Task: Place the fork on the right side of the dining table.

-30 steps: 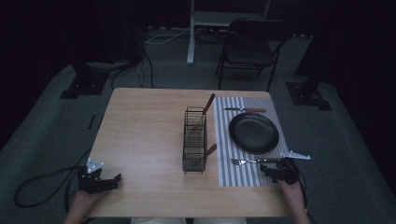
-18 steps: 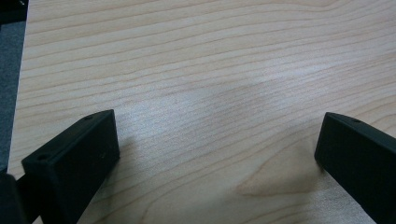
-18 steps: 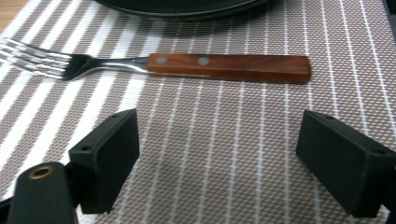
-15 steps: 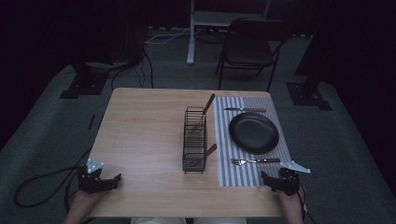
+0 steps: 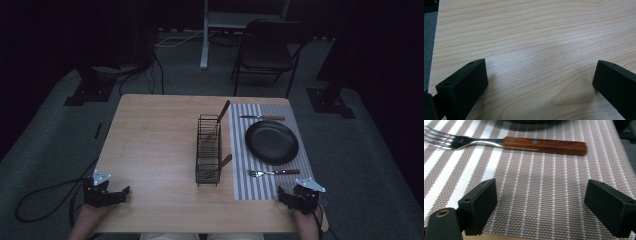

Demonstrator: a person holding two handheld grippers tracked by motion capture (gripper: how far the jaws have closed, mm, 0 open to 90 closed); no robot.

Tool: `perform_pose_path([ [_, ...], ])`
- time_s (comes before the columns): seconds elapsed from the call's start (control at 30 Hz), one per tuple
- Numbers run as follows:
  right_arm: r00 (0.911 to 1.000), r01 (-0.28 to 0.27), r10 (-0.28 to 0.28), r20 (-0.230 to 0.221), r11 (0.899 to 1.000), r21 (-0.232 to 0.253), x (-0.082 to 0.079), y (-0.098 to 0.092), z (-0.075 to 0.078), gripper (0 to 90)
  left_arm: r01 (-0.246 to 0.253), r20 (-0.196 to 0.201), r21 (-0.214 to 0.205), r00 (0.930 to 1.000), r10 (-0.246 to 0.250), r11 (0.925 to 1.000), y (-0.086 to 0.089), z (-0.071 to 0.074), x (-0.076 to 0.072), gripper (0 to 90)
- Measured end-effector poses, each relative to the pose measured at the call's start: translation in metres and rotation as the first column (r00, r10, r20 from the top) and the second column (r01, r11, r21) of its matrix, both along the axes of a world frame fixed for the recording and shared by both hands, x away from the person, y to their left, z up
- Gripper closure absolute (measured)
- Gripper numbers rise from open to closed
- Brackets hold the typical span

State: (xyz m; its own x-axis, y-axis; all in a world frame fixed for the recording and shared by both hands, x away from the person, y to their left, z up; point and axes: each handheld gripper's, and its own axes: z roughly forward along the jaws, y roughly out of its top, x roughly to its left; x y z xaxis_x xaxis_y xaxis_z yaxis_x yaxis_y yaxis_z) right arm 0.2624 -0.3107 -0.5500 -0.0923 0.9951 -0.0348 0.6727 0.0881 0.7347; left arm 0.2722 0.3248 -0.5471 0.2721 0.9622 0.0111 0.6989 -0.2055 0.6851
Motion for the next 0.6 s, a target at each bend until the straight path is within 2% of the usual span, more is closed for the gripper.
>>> perform_pose_path([
  [0.03,0.9997,0.024,-0.024,0.008,1.000,-0.019,-0.0003,-0.0002,0.0002,11.2,0.000,-0.001,0.001,1.0000,0.000,1.0000,0.0000,0.0001,0.0000,0.0],
  [0.07,0.9993,0.037,-0.037,0.010,0.999,-0.017,0.0001,-0.0016,0.0001,11.2,0.000,0.000,0.000,1.0000,0.000,1.0000,0.0000,0.0000,0.0000,0.0],
  [0.13,0.9987,0.049,-0.049,-0.013,0.998,0.026,0.0020,-0.0058,-0.0004,11.3,0.001,-0.002,0.002,1.0000,-0.001,1.0000,0.0001,0.0001,0.0000,0.0],
  [0.2,0.9980,0.061,-0.060,-0.022,0.997,0.044,0.0023,-0.0067,-0.0007,11.4,0.000,-0.001,0.001,1.0000,0.000,1.0000,0.0000,0.0001,0.0000,0.0],
  [0.6,0.9978,0.063,-0.062,-0.023,0.997,0.047,0.0025,-0.0068,-0.0007,11.3,0.000,-0.001,0.001,1.0000,0.000,1.0000,0.0000,0.0001,0.0000,0.0],
])
